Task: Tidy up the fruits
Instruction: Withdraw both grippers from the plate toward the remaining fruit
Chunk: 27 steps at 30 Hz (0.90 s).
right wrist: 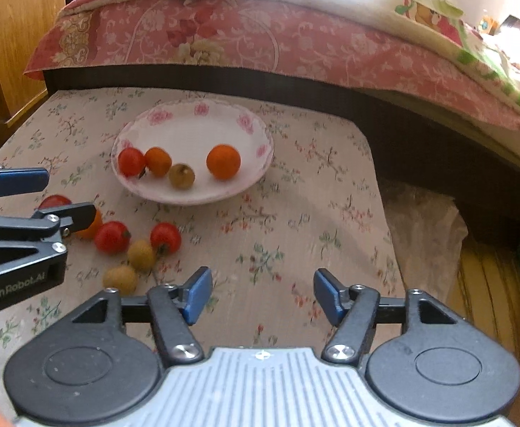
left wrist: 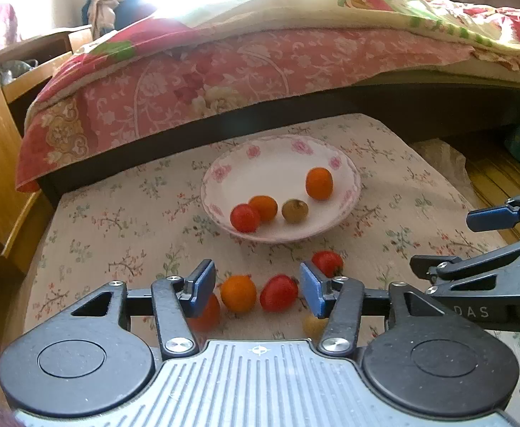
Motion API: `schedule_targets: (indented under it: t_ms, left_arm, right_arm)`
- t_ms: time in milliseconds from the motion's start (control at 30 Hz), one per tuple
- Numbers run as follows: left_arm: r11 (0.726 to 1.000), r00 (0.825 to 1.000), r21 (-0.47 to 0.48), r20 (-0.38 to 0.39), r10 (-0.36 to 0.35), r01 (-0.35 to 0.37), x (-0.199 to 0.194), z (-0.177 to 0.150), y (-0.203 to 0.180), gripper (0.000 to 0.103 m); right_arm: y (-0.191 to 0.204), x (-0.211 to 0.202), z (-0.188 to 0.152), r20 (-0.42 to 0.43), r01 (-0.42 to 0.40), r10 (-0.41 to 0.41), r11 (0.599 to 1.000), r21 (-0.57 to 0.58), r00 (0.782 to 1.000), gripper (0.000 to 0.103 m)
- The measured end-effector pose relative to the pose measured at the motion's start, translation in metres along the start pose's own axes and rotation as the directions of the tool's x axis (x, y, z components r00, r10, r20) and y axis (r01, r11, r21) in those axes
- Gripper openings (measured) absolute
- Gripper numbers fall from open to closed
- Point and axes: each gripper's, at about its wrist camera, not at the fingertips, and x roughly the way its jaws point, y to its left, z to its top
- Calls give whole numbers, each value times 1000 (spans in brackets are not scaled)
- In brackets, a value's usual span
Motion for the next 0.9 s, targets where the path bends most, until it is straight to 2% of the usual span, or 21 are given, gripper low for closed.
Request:
schedule_targets:
  t_ms: [367, 900]
  left_arm:
    - [1000, 1000, 0, -18, 4, -4, -15, -14, 0, 63]
    - [999, 998, -9, -47, 34, -34, -23, -29, 15, 65]
  right_arm:
    - [6, -7, -17, -54, -58, 60, 998, 31, 997, 71]
    - [33, -10, -16, -65, -84, 80, 995, -56, 995, 71]
